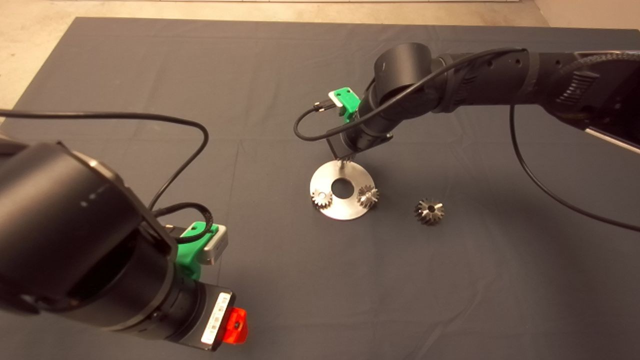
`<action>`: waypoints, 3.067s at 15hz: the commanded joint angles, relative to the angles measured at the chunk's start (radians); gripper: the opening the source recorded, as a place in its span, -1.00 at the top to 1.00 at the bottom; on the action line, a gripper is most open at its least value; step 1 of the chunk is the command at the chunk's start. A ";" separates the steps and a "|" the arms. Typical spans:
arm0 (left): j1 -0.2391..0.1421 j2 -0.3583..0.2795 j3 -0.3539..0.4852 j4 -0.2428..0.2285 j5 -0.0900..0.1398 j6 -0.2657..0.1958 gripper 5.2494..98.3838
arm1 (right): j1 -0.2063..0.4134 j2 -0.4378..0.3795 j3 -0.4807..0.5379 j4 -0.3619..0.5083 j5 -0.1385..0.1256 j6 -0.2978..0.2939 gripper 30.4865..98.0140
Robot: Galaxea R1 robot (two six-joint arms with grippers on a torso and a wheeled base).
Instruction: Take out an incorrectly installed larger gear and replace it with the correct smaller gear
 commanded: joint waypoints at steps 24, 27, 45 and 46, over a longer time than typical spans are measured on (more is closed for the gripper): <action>-0.007 -0.002 0.013 -0.020 0.132 -0.004 -1.00 | 0.019 0.006 -0.031 0.012 -0.019 -0.041 0.71; -0.007 -0.002 0.015 -0.020 0.132 -0.004 -1.00 | 0.018 0.008 -0.034 0.012 -0.019 -0.041 0.71; -0.007 -0.002 0.015 -0.020 0.132 -0.004 -1.00 | 0.007 0.012 -0.049 0.008 -0.017 -0.043 0.71; -0.007 -0.002 0.015 -0.020 0.132 -0.004 -1.00 | 0.007 0.011 -0.049 0.008 -0.017 -0.043 0.71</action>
